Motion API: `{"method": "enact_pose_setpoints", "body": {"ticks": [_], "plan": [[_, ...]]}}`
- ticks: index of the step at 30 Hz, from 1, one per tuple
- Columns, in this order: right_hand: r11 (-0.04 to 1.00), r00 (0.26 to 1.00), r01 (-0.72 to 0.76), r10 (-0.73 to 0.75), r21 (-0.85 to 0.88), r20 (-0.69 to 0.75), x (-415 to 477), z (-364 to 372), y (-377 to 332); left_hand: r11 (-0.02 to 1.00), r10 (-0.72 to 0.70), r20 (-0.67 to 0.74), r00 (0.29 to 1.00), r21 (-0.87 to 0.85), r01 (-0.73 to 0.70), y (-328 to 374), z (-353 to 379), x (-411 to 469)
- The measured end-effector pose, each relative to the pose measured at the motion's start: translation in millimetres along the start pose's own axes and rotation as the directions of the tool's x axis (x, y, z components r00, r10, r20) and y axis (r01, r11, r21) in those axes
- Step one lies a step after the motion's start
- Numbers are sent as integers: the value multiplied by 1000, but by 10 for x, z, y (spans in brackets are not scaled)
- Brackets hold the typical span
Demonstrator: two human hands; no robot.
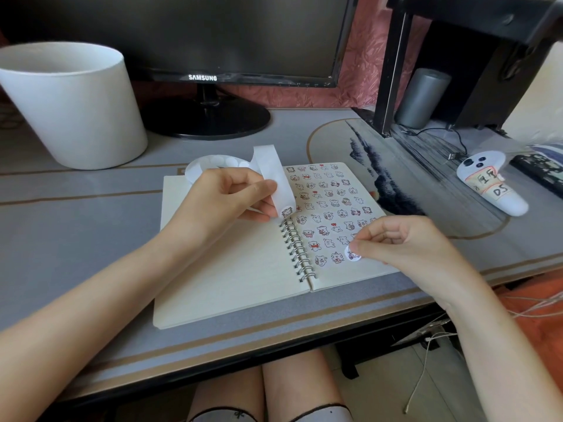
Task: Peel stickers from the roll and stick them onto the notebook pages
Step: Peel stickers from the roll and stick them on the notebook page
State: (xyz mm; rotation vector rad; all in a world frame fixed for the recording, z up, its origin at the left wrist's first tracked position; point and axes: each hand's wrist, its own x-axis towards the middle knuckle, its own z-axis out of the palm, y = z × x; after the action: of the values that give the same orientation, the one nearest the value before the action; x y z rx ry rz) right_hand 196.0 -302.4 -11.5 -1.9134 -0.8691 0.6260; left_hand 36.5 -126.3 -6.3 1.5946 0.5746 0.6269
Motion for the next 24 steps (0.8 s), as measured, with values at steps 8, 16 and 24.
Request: {"method": "enact_pose_setpoints", "body": {"ticks": [8,16,24], "plan": [[1000,1000,22,-22,-5,-8,-9,12,5,1000,3,-9,1000,3,-3,-2,-1,0],[998,999,49,-49,-31,-21,0,32,43,1000,9,-9,1000,12,-9,-3,-3,-1],[992,993,102,-105,-79,-48,6,62,128,1000,12,-4,1000,16,-12,0,-5,-3]]}}
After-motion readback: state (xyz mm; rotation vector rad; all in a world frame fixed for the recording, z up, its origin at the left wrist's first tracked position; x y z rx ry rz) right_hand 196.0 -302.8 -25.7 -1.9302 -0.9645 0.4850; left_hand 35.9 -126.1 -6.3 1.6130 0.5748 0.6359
